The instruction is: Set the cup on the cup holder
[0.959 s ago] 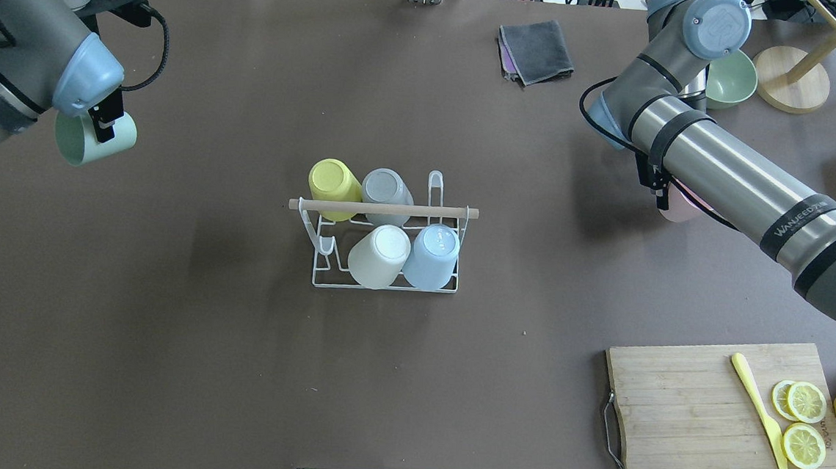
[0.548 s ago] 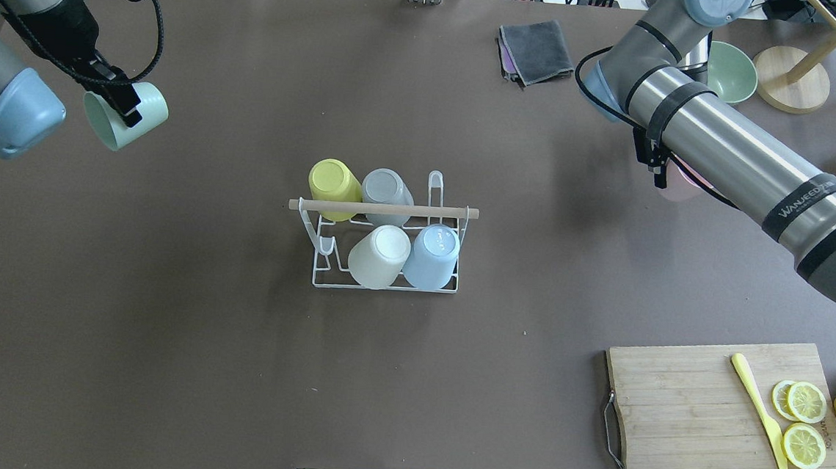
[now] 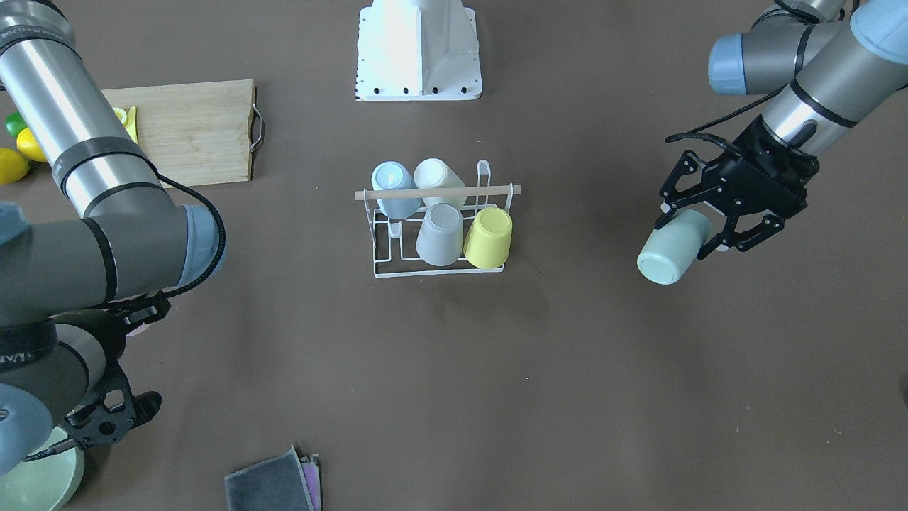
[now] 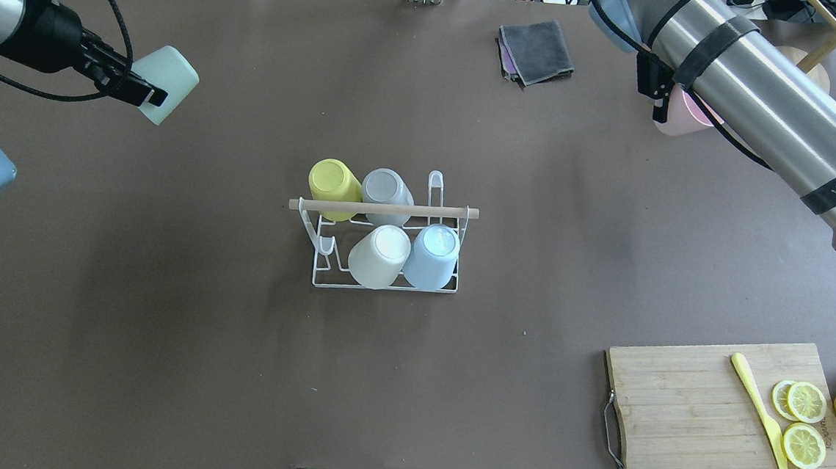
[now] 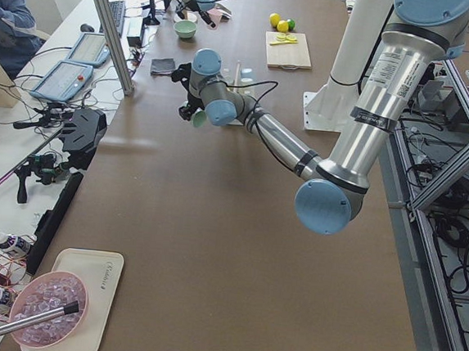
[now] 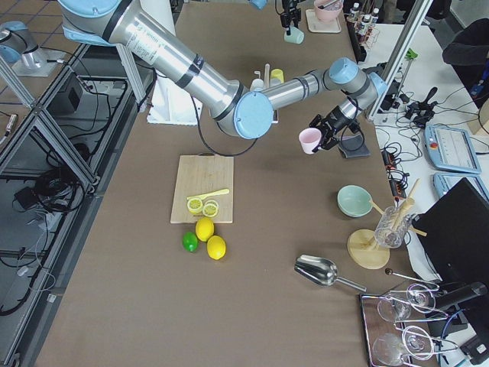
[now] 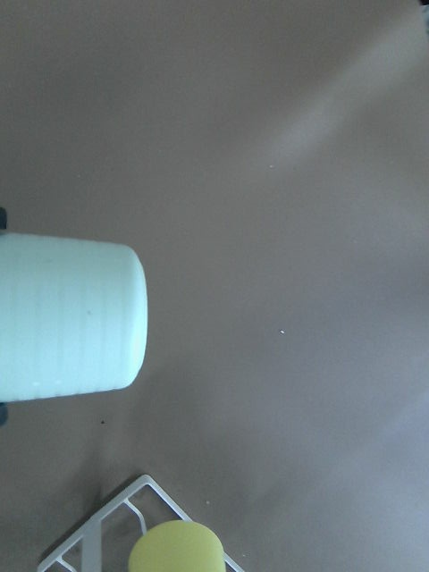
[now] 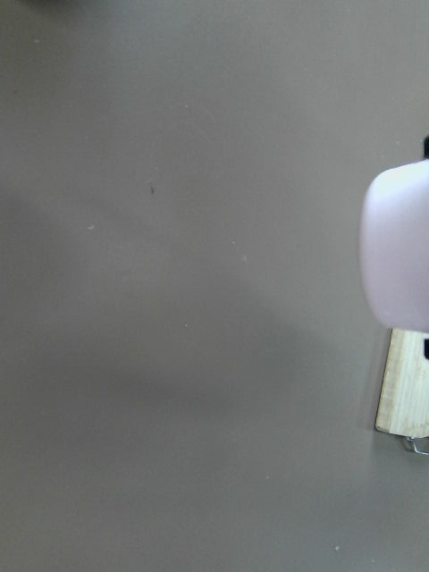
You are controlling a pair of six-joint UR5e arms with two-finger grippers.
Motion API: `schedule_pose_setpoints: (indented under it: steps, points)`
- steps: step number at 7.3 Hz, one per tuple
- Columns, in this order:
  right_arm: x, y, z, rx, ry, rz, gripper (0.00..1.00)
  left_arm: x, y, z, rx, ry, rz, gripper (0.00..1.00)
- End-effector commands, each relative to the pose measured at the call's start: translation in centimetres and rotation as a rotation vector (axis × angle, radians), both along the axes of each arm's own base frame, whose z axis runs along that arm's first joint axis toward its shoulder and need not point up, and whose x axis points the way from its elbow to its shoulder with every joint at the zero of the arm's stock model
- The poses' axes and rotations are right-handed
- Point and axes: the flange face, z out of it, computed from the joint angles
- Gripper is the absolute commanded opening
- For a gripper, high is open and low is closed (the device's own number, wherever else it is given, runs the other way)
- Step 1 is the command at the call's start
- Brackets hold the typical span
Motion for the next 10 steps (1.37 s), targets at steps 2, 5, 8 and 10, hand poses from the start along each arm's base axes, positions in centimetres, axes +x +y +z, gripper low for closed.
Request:
schedule_pose_setpoints:
  steps: [2, 5, 8, 10]
  points:
    - [1.9, -0.4, -5.7, 0.348, -0.171, 0.03, 0.0, -1.7, 2.4, -0.7, 0.238, 0.115, -0.117, 0.0]
    - [3.5, -2.3, -4.5, 0.59, -0.19, 0.242, 0.0, 0.0, 6.0, -0.5, 0.33, 0.278, -0.213, 0.0]
    - [4.4, -0.8, -0.7, 0.838, -0.358, 0.428, 0.0, 5.4, 11.3, -3.3, 0.392, 0.392, -0.332, 0.0]
    - [3.6, 1.4, -0.4, 0.938, -0.513, 0.619, 0.0, 5.9, 15.3, -2.7, 0.403, 0.456, -0.414, 0.0]
